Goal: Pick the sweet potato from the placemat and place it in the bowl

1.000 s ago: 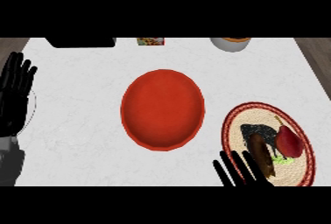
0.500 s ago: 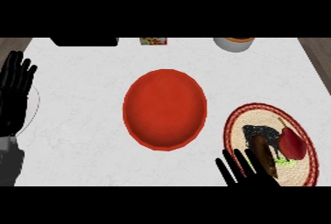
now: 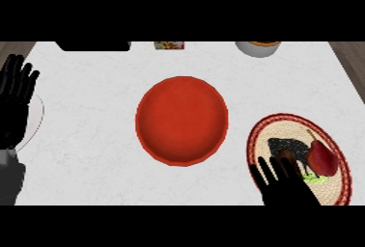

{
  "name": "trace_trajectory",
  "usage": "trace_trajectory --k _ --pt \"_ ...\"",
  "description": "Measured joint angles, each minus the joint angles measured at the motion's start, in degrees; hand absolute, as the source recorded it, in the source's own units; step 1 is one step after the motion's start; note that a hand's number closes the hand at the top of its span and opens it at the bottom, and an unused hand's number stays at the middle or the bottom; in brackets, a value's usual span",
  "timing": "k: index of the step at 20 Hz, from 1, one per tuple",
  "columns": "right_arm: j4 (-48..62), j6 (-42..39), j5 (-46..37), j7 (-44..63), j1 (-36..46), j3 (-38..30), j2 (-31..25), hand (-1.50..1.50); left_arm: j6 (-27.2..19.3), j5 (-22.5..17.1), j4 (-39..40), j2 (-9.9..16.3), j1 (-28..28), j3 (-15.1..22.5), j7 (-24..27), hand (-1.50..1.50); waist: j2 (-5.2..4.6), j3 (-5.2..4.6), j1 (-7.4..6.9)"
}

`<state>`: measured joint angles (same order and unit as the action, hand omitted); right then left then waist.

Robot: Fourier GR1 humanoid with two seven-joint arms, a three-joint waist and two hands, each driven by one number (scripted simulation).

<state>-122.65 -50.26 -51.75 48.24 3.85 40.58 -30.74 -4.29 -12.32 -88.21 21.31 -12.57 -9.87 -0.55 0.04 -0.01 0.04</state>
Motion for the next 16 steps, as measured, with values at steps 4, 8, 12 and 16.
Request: trace_trajectory --k 4,8,12,16 --pt "3.85 1.96 -2.38 -3.08 -0.09 -2.27 -1.29 -1.5 0.53 0.86 2.92 -0.65 -1.32 -0.36 1.58 0.0 -0.04 0.02 0.08" --pt "5.97 4.82 -4.42 -7.46 -1.37 -4.31 -3.06 -1.5 1.0 1.35 3.12 -1.15 -1.62 -0.6 1.6 0.0 -0.03 0.02 0.07" --pt "9.08 7.99 -6.68 -11.77 -1.81 -5.49 -3.09 -1.5 0.95 2.39 2.43 -2.43 -0.49 -0.3 2.06 0.0 -0.02 0.02 0.0" --pt "11.51 10.27 -8.23 -16.56 -2.1 -6.53 -3.26 -1.5 1.53 2.45 3.57 -2.0 -2.14 -1.33 1.47 0.0 -0.03 0.02 0.04"
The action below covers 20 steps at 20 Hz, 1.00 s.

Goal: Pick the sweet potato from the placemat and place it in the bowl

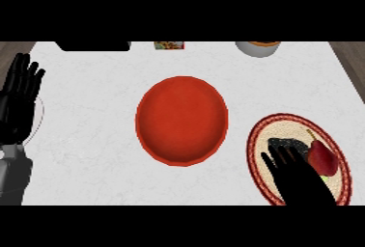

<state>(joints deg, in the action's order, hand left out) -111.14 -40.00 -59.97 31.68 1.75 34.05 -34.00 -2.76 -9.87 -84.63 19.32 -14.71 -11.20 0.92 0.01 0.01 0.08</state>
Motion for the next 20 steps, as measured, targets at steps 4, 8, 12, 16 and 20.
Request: trace_trajectory --k 4,8,12,16,20 --pt "3.47 2.1 -1.47 -5.12 0.34 -1.4 -0.23 -1.5 1.02 -0.14 0.1 -0.21 0.87 -0.9 1.09 0.0 -0.01 0.0 -0.06" --pt "6.94 3.52 -4.28 -6.53 -0.12 -1.7 1.08 -1.5 1.39 0.01 -0.77 -0.28 1.05 -1.24 0.45 0.0 0.01 0.0 -0.09" --pt "9.05 4.64 -6.25 -8.65 -0.68 -3.23 1.56 -1.5 1.6 0.8 -0.21 -0.69 0.99 -1.32 0.82 0.0 0.0 0.0 -0.03" --pt "11.72 6.16 -8.38 -10.22 -1.18 -3.71 3.12 -1.5 1.58 0.88 -1.03 -0.43 -0.02 -1.76 -1.07 0.0 0.01 -0.01 -0.05" --pt "15.39 6.72 -10.01 -11.81 0.15 -5.52 4.41 -1.5 1.71 1.41 -0.71 -1.06 0.28 -1.77 -0.63 0.0 0.0 0.0 -0.06"
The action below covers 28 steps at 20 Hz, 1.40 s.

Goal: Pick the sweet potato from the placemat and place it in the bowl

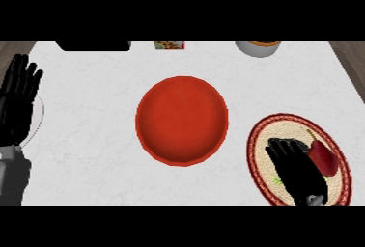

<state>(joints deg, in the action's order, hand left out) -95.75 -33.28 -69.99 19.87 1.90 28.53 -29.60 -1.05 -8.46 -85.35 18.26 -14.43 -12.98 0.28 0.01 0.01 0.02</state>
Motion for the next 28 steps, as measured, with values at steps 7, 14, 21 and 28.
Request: trace_trajectory --k 7,14,21,28 --pt "5.78 1.99 -3.16 -2.08 0.62 -3.25 0.97 -1.5 0.16 0.32 -0.42 -0.5 -0.22 -0.21 -0.67 0.0 0.01 -0.01 -0.02" --pt "7.62 8.25 -5.76 -8.72 1.4 -4.53 0.26 1.5 0.03 0.83 -1.47 -0.88 0.28 -0.5 -1.1 0.0 0.19 -0.2 -0.05" --pt "8.54 14.76 -1.23 -13.59 -1.99 -12.84 -0.95 1.5 0.04 0.86 -2.64 -1.19 1.53 -0.98 -1.01 0.0 0.34 -0.28 0.59" --pt "15.07 21.23 14.22 -22.41 -5.71 -32.12 -4.05 1.5 0.06 1.27 -2.33 -1.39 2.47 -1.18 0.37 0.0 0.3 -0.32 1.06"
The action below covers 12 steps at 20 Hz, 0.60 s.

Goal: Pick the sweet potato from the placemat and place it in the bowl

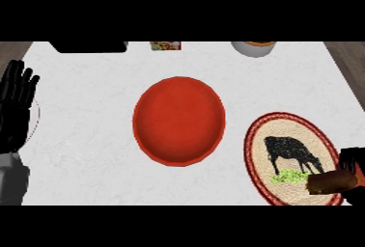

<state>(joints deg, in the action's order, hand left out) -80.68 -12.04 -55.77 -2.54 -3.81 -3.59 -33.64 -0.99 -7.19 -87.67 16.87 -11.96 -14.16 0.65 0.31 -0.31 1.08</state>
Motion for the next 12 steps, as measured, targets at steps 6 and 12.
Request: trace_trajectory --k 6,12 --pt "1.52 5.11 3.63 -6.05 -4.25 -8.15 -1.86 1.5 0.49 0.0 1.94 -0.03 -1.22 -0.21 0.83 0.0 -0.18 0.19 -0.39" --pt "-12.09 1.53 9.92 -5.13 -8.6 -15.33 -3.12 1.5 0.34 -0.06 0.46 -0.45 -0.64 0.04 -0.12 0.0 -0.1 0.23 -0.18"
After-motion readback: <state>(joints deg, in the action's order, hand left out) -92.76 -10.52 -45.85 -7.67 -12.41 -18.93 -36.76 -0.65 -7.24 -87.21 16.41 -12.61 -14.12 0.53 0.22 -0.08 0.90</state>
